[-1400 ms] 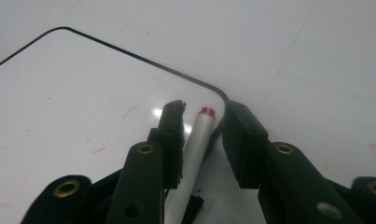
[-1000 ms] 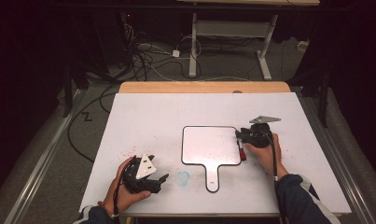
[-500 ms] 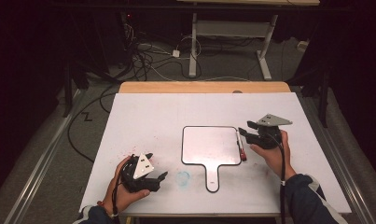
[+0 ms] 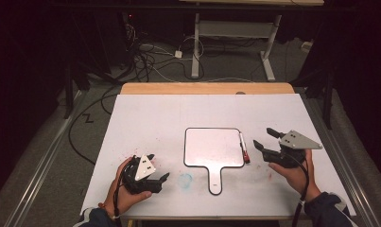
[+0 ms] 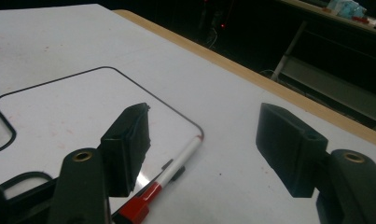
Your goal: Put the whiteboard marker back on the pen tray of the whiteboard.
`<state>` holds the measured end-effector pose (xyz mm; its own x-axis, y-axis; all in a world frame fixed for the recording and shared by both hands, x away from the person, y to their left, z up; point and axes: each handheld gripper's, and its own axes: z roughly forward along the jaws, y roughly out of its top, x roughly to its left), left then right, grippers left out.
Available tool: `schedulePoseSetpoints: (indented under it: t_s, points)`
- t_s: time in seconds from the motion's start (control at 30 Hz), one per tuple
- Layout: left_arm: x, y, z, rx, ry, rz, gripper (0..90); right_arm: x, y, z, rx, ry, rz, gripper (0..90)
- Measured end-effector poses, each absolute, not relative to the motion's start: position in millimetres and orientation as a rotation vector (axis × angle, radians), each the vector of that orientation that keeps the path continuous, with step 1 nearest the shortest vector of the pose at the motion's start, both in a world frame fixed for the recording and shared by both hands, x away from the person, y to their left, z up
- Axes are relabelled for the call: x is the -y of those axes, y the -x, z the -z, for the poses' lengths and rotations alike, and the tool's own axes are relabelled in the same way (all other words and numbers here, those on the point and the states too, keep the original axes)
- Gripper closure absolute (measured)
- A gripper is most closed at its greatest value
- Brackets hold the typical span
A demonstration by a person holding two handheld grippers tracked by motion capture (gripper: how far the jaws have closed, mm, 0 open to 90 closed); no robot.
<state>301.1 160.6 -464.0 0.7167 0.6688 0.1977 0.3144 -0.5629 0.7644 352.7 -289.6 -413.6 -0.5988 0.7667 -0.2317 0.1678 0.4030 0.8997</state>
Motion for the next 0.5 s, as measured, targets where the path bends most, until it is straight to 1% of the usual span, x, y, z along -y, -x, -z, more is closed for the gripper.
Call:
schedulePoseSetpoints:
  t_s: [0.03,0.07,0.1,0.37,0.5]
  points:
    - [-161,-301,464,-0.744,-2.184,-0.628,18.6,292,-349,414,-2.013,-0.789,-1.191,34.2]
    - [-161,-301,463,-0.743,-2.185,-0.643,18.6,295,-345,415,-2.000,-0.786,-1.198,30.2]
    - [-162,-300,463,-0.741,-2.187,-0.655,18.6,297,-342,416,-1.996,-0.792,-1.202,28.7]
    - [-163,-301,462,-0.755,-2.182,-0.666,17.7,311,-308,426,-1.957,-0.785,-1.245,25.9]
    - [-162,-300,461,-0.744,-2.184,-0.671,17.7,314,-296,435,-1.962,-0.799,-1.222,26.3]
